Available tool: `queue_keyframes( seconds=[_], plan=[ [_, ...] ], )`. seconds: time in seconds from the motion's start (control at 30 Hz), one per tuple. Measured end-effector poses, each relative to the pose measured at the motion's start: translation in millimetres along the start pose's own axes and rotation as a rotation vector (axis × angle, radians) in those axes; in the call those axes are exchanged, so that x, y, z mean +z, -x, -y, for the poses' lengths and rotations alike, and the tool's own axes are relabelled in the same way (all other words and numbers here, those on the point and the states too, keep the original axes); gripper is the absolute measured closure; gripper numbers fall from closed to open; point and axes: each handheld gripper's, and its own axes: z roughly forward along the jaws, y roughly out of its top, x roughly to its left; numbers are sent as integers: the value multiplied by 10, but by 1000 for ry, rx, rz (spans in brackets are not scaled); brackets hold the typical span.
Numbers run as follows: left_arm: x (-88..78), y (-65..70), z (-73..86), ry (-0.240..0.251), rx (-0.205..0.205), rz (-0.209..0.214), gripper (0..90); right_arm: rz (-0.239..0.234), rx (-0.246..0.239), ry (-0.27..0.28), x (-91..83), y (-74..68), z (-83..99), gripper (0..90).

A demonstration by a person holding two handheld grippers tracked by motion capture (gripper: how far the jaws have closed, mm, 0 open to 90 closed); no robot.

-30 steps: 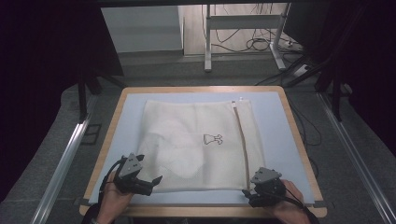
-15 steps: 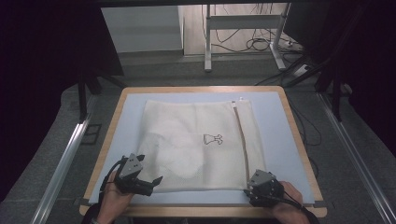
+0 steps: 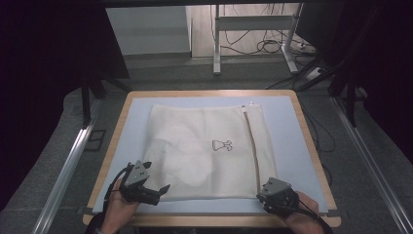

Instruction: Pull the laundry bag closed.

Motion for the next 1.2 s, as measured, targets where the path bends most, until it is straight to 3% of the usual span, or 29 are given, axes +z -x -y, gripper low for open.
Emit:
queue_keyframes(
  seconds=[0.13,0.43,0.8,0.97,1.2],
  plan=[
    [0,1,-1,1,2,3,0,-4,6,5,-10,7,2,603],
    [12,5,-3,-8,8,16,0,-7,4,13,-15,2,-8,744],
    [19,8,-5,-8,5,25,0,-26,19,15,-4,27,-1,766],
    [24,13,-10,-7,2,37,0,-31,3,16,-4,24,-5,784],
    [34,26,-18,-7,0,47,0,-81,-34,11,-6,-10,-9,832]
  ],
)
